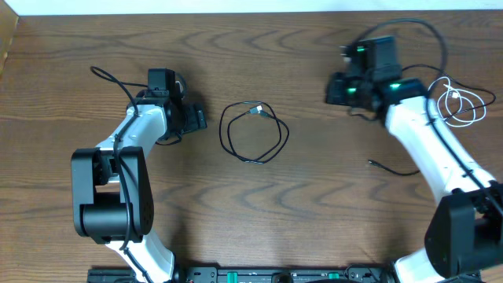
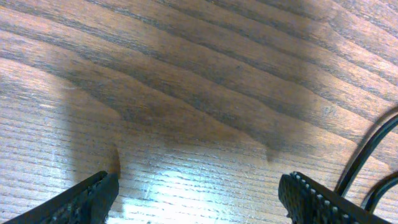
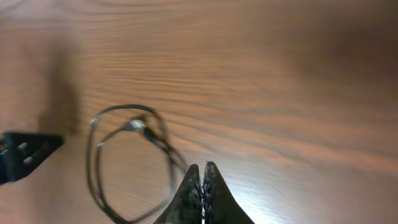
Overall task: Untangle cables
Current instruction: 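Move the right gripper left to the remaining black cable loop at center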
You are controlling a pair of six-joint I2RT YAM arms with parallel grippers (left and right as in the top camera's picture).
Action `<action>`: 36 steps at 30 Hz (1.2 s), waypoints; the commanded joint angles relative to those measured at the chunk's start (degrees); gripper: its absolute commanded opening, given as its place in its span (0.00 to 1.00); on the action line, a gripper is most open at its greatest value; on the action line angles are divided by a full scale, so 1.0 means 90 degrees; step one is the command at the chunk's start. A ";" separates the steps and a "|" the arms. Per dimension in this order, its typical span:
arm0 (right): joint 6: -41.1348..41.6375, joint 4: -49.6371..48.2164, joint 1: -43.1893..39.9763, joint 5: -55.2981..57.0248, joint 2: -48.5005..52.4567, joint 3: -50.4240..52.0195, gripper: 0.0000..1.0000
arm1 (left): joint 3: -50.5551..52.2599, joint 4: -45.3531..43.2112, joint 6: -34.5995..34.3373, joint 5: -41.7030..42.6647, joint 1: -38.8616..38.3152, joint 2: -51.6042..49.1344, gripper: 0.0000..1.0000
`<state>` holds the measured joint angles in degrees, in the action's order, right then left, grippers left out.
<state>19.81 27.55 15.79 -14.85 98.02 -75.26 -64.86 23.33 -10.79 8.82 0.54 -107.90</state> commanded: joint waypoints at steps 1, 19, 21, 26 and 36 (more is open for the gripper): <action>-0.0612 -0.0289 0.0529 0.0202 0.0151 -0.0041 0.01 | 0.0005 -0.0002 -0.0083 -0.0036 0.0002 0.0141 0.88; -0.2810 -0.0979 0.1770 0.1423 0.1773 -0.0041 0.44 | 0.0005 -0.0005 -0.0083 -0.0036 0.0002 0.0141 0.88; -0.2905 -0.0971 0.1770 0.1423 0.1940 -0.0041 0.42 | 0.0005 -0.0005 -0.0083 -0.0036 0.0000 0.0141 0.88; -0.2905 -0.0993 0.1770 0.1423 0.2025 -0.0056 0.12 | 0.0005 -0.0005 -0.0083 -0.0036 0.0002 0.0141 0.88; -0.3128 -0.1134 0.1761 0.1421 0.2025 -0.0058 0.03 | 0.0005 -0.0005 -0.0083 -0.0036 0.0000 0.0141 0.88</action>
<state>-5.78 18.24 31.68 -2.50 116.33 -75.26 -64.86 23.33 -10.79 8.84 0.54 -107.90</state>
